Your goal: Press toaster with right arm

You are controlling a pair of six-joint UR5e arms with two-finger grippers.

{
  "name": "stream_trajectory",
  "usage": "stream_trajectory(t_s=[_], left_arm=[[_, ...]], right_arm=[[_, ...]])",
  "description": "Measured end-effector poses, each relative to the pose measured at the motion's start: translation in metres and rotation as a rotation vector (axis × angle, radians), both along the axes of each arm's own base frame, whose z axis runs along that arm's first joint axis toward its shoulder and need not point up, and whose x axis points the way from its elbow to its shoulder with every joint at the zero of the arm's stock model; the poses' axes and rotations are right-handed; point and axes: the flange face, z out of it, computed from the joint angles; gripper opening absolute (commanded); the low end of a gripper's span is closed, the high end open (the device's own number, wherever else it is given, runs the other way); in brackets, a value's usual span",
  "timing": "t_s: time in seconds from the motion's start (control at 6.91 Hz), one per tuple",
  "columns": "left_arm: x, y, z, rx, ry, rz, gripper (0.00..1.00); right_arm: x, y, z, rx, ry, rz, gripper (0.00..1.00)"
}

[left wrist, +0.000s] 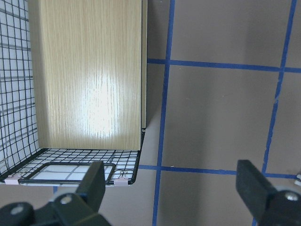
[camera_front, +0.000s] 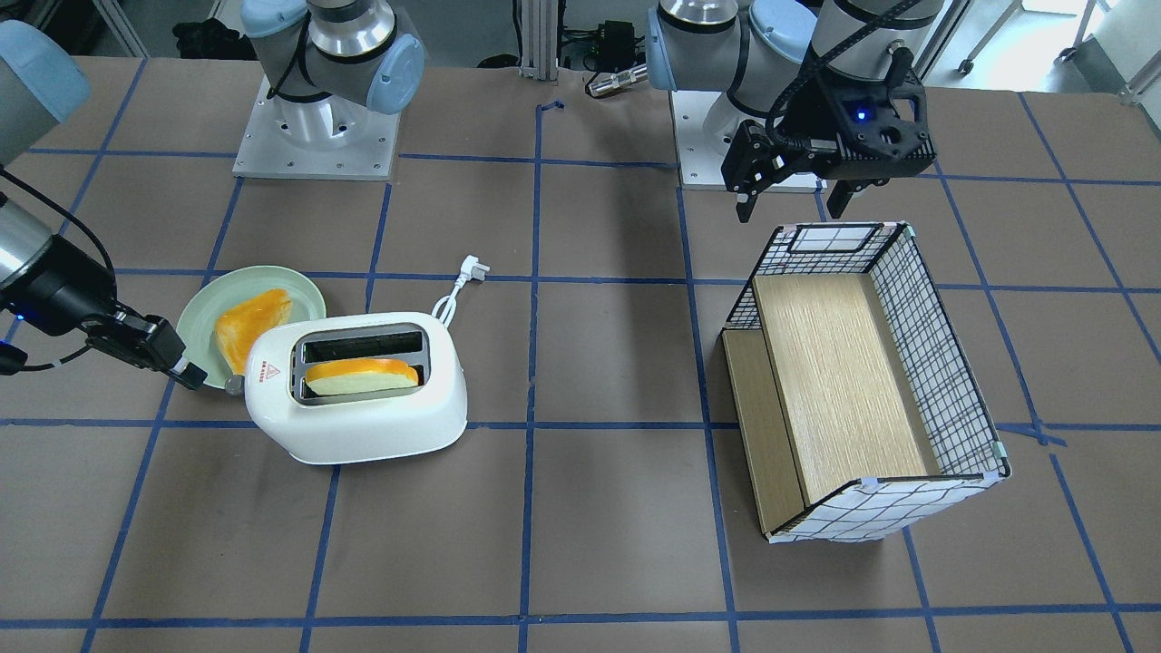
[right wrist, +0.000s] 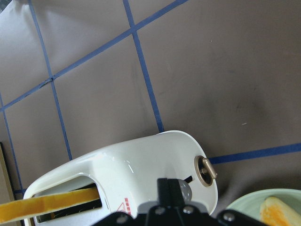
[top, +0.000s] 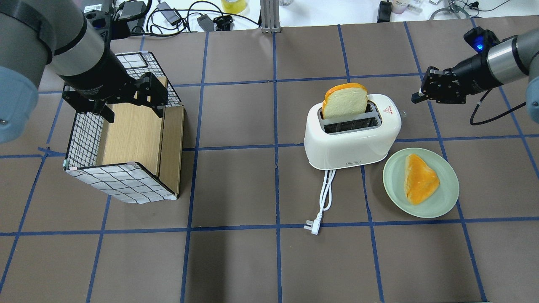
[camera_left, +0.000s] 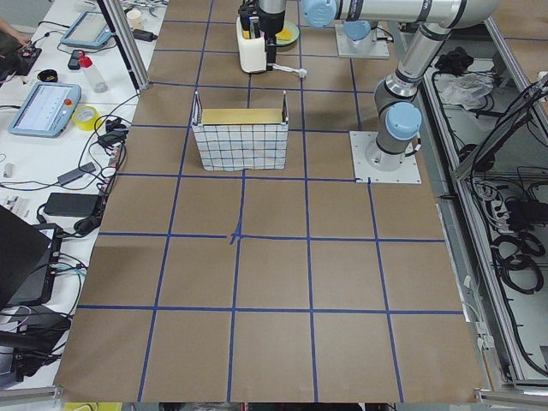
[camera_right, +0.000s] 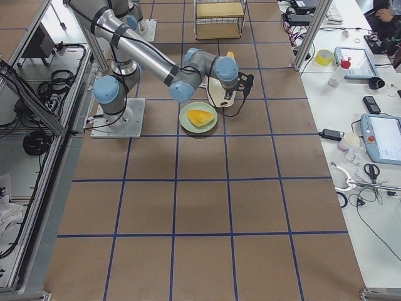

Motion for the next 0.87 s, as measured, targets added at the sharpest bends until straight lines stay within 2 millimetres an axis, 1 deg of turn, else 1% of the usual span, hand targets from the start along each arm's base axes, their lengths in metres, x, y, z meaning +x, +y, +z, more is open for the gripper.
stream_trajectory(t_s=[0.14, 0.43, 0.58, 0.72, 0.87], left_arm=[[0.000, 0.000, 0.000, 0.000, 0.000, 0.000, 1.00], [0.000, 0.000, 0.000, 0.000, 0.000, 0.000, 1.00], [0.000, 0.000, 0.000, 0.000, 0.000, 0.000, 1.00], [0.000, 0.000, 0.000, 0.000, 0.000, 0.000, 1.00], [0.000, 0.000, 0.000, 0.000, 0.001, 0.000, 1.00]], right_arm=[[0.009, -0.001, 0.025, -0.008, 0.050, 0.022, 0.00], [0.040, -0.006, 0.093, 0.039, 0.213, 0.097, 0.00], [0.061, -0.006, 0.128, 0.070, 0.294, 0.130, 0.00], [0.086, -0.002, 0.159, 0.099, 0.354, 0.152, 0.00], [0.113, 0.003, 0.178, 0.124, 0.402, 0.168, 0.00]])
